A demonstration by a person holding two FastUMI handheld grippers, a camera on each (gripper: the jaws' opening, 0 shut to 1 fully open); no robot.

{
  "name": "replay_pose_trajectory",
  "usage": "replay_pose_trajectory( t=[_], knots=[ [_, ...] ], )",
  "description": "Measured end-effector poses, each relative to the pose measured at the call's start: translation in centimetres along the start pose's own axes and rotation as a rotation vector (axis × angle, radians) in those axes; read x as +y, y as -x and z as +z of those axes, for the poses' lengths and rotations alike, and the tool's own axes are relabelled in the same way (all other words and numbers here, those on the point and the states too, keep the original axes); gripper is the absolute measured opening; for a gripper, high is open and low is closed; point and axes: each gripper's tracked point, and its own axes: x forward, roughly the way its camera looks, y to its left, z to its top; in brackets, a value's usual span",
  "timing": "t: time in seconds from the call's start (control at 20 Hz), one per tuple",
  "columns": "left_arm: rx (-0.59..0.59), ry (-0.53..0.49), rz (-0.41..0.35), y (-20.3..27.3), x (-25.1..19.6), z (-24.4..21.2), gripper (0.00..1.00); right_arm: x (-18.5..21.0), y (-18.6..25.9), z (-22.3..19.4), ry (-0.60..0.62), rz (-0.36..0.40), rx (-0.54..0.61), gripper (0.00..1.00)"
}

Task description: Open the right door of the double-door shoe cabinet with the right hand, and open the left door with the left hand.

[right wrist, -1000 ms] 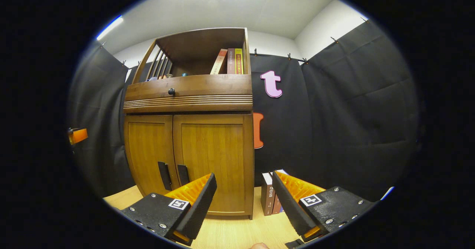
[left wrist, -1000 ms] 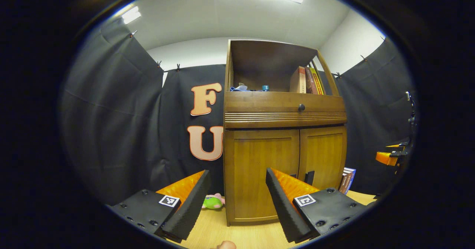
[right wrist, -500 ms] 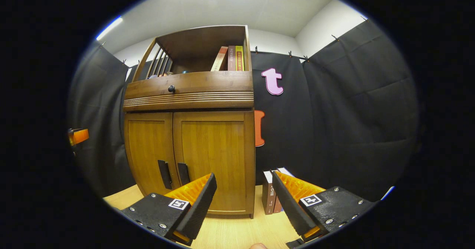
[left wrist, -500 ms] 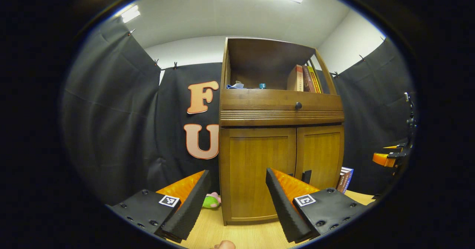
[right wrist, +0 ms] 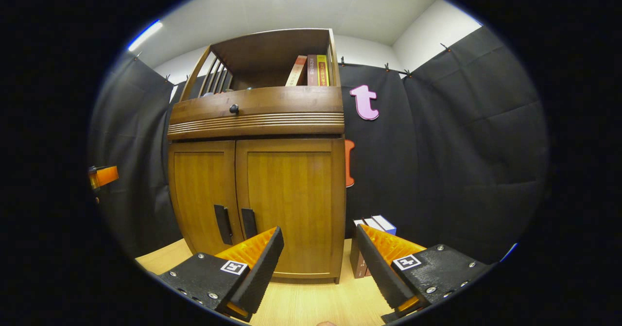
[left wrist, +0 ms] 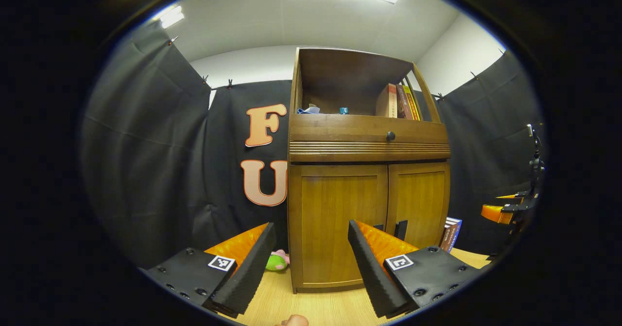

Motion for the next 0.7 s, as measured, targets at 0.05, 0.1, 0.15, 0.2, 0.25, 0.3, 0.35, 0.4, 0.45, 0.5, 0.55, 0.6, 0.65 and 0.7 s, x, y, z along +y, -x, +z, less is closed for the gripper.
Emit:
replay_pose_trajectory(
  t=[0.05,0.1,0.15,0.2,0.25,0.3,0.35,0.4,0.45,0.5,0.55,0.6,0.65,0.7],
  knots=[
    [0.001,0.001,0.0,0.0,0.0,0.0,0.96,0.6,-0.3,-0.1,-0.001,0.01,0.006,0.93],
    [0.0,0.001,-0.001,0.1,0.1,0.0,0.96,1.6,-0.9,-0.5,0.0,0.024,0.014,0.93],
    [-0.001,0.002,0.001,0.2,0.2,0.0,0.95,2.6,-1.5,-0.8,-0.002,0.046,0.023,0.93],
    [-0.002,0.001,0.002,0.3,0.3,0.0,0.96,3.5,-2.0,-1.3,-0.005,0.068,0.033,0.93],
    [-0.001,-0.001,0.004,0.4,0.4,0.0,0.96,4.4,-2.5,-1.7,-0.008,0.085,0.04,0.93],
    [-0.001,-0.003,0.007,0.4,0.6,0.0,0.96,5.2,-2.8,-2.2,-0.011,0.099,0.045,0.93],
    [0.0,-0.007,0.011,0.5,0.7,0.0,0.96,5.9,-3.1,-2.5,-0.013,0.112,0.048,0.93],
    [-0.001,-0.01,0.014,0.5,0.9,0.0,0.96,6.6,-3.6,-3.1,-0.016,0.122,0.052,0.93],
    [-0.004,-0.013,0.02,0.7,1.1,0.0,0.96,7.3,-4.1,-3.5,-0.02,0.132,0.057,0.93],
    [-0.006,-0.017,0.026,0.8,1.3,0.0,0.96,8.1,-4.6,-3.9,-0.022,0.143,0.066,0.93],
    [-0.008,-0.019,0.03,0.8,1.6,0.1,0.95,8.8,-5.1,-4.6,-0.023,0.152,0.081,0.93],
    [-0.008,-0.019,0.033,0.9,1.7,0.0,0.95,9.6,-5.4,-5.2,-0.027,0.163,0.092,0.94],
    [-0.008,-0.019,0.037,1.0,2.0,0.0,0.95,10.4,-5.9,-5.5,-0.037,0.176,0.095,0.94],
    [-0.006,-0.02,0.043,1.0,2.3,-0.1,0.96,10.9,-6.5,-5.7,-0.054,0.188,0.09,0.94]
  ],
)
